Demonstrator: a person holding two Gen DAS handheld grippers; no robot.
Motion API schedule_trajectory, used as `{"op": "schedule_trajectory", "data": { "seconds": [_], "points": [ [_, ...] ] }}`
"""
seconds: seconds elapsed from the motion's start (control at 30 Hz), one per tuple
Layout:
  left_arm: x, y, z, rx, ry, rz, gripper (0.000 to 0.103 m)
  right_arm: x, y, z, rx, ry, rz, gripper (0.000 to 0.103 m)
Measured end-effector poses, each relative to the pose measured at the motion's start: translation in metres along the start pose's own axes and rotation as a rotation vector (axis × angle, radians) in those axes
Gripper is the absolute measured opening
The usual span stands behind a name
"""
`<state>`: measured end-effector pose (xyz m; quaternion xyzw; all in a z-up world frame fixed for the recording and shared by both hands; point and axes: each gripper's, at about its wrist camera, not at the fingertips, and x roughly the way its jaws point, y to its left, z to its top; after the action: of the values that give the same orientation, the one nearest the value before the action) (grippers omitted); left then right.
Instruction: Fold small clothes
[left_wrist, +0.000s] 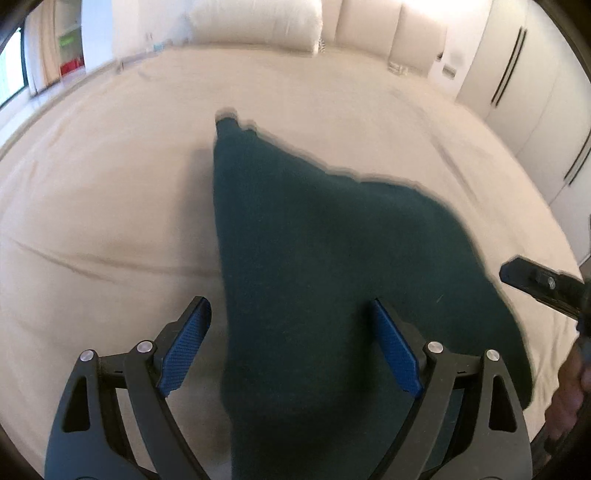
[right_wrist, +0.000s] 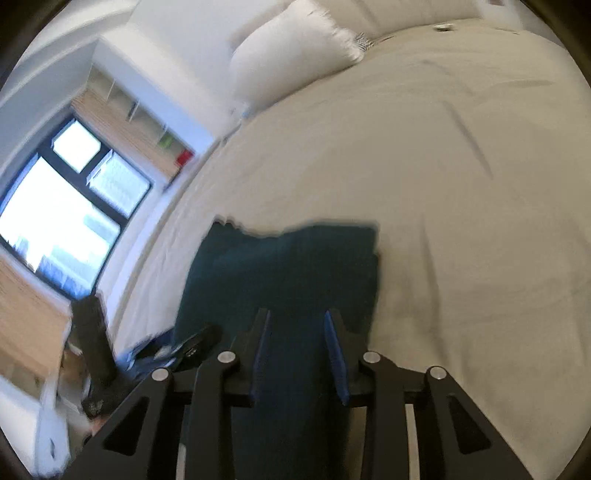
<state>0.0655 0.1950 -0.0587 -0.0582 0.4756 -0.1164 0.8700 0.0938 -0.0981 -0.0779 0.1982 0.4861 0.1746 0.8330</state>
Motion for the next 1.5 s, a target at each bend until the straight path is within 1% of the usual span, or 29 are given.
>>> {"op": "schedule_trajectory", "data": {
  "seconds": [0.03, 0.07, 0.1, 0.13, 0.17, 0.23, 0.3, 0.33, 0.37, 0.4, 0.43, 0.47, 0.5, 0.53, 0.57, 0.67, 0.73, 0.8, 0.87, 0.9, 0.93, 1.0, 1.03, 1.07, 1.13, 1.23, 1.37, 1.4, 1.5],
  "points": [
    [0.003, 0.002, -0.001, -0.017, -0.004, -0.02, 0.089, 0.01, 0.0, 0.0, -0.001, 0.024, -0.035, 0.036],
    [0.002, 0.006, -0.003, -0.034, 0.0, -0.033, 0.088, 0.013, -0.007, -0.005, 0.009, 0.031, -0.113, 0.036],
    [-0.001, 0.007, -0.003, -0.042, 0.003, -0.031, 0.088, 0.007, -0.013, -0.009, 0.037, 0.019, -0.107, 0.041],
    [-0.012, 0.007, -0.005, -0.039, -0.013, -0.007, 0.088, 0.002, -0.017, -0.01, 0.061, 0.007, -0.098, 0.047],
    [-0.02, 0.005, -0.004, -0.027, -0.041, 0.013, 0.088, -0.008, -0.019, -0.01, 0.076, -0.016, -0.095, 0.047],
    [-0.05, -0.002, -0.004, 0.019, -0.143, 0.056, 0.088, -0.039, -0.012, -0.013, 0.035, -0.1, -0.142, 0.047],
    [-0.093, -0.01, -0.009, 0.06, -0.289, 0.091, 0.088, -0.068, -0.004, -0.017, -0.007, -0.188, -0.165, 0.047],
    [-0.111, -0.013, -0.011, 0.07, -0.346, 0.099, 0.089, -0.082, 0.001, -0.017, -0.026, -0.226, -0.173, 0.049],
    [-0.134, -0.018, -0.016, 0.079, -0.421, 0.107, 0.092, -0.097, 0.012, -0.021, -0.054, -0.279, -0.184, 0.055],
    [-0.154, -0.022, -0.02, 0.086, -0.482, 0.11, 0.099, -0.112, 0.024, -0.023, -0.086, -0.347, -0.192, 0.06],
    [-0.169, -0.027, -0.02, 0.09, -0.528, 0.116, 0.103, -0.128, 0.037, -0.027, -0.114, -0.42, -0.204, 0.074],
    [-0.191, -0.033, -0.025, 0.099, -0.589, 0.13, 0.103, -0.133, 0.046, -0.025, -0.132, -0.462, -0.21, 0.086],
    [-0.205, -0.038, -0.03, 0.109, -0.626, 0.145, 0.103, -0.149, 0.058, -0.031, -0.17, -0.531, -0.213, 0.091],
    [-0.217, -0.045, -0.033, 0.127, -0.649, 0.168, 0.103, -0.159, 0.069, -0.035, -0.203, -0.583, -0.216, 0.1],
    [-0.23, -0.05, -0.035, 0.153, -0.662, 0.196, 0.103, -0.173, 0.082, -0.042, -0.244, -0.657, -0.229, 0.103],
    [-0.252, -0.064, -0.04, 0.161, -0.646, 0.299, 0.103, -0.197, 0.109, -0.051, -0.331, -0.749, -0.256, 0.103],
    [-0.26, -0.065, -0.041, 0.141, -0.624, 0.303, 0.103, -0.207, 0.125, -0.056, -0.396, -0.766, -0.266, 0.103],
    [-0.265, -0.063, -0.043, 0.107, -0.593, 0.285, 0.103, -0.213, 0.138, -0.059, -0.43, -0.751, -0.289, 0.103],
    [-0.257, -0.063, -0.046, 0.084, -0.535, 0.288, 0.103, -0.206, 0.142, -0.061, -0.431, -0.702, -0.307, 0.103],
    [-0.248, -0.063, -0.049, 0.076, -0.492, 0.285, 0.103, -0.198, 0.142, -0.06, -0.416, -0.639, -0.329, 0.103],
    [-0.24, -0.064, -0.05, 0.066, -0.454, 0.278, 0.103, -0.195, 0.142, -0.062, -0.402, -0.606, -0.341, 0.103],
    [-0.218, -0.06, -0.057, 0.034, -0.342, 0.231, 0.103, -0.181, 0.134, -0.064, -0.341, -0.497, -0.363, 0.103],
    [-0.209, -0.051, -0.062, 0.019, -0.286, 0.209, 0.103, -0.174, 0.13, -0.064, -0.321, -0.464, -0.368, 0.103],
    [-0.192, -0.048, -0.066, 0.007, -0.231, 0.211, 0.103, -0.167, 0.125, -0.065, -0.295, -0.423, -0.377, 0.103],
    [-0.173, -0.044, -0.075, -0.009, -0.17, 0.23, 0.103, -0.152, 0.113, -0.067, -0.24, -0.355, -0.401, 0.103],
    [-0.153, -0.04, -0.075, -0.033, -0.123, 0.231, 0.103, -0.142, 0.102, -0.072, -0.199, -0.307, -0.434, 0.103],
    [-0.146, -0.035, -0.075, -0.04, -0.119, 0.25, 0.103, -0.136, 0.096, -0.076, -0.166, -0.269, -0.446, 0.103],
    [-0.156, -0.026, -0.082, -0.04, -0.119, 0.253, 0.103, -0.135, 0.096, -0.076, -0.165, -0.264, -0.444, 0.103],
    [-0.147, -0.026, -0.081, -0.032, -0.116, 0.261, 0.103, -0.133, 0.098, -0.079, -0.17, -0.259, -0.445, 0.103]
  ]
}}
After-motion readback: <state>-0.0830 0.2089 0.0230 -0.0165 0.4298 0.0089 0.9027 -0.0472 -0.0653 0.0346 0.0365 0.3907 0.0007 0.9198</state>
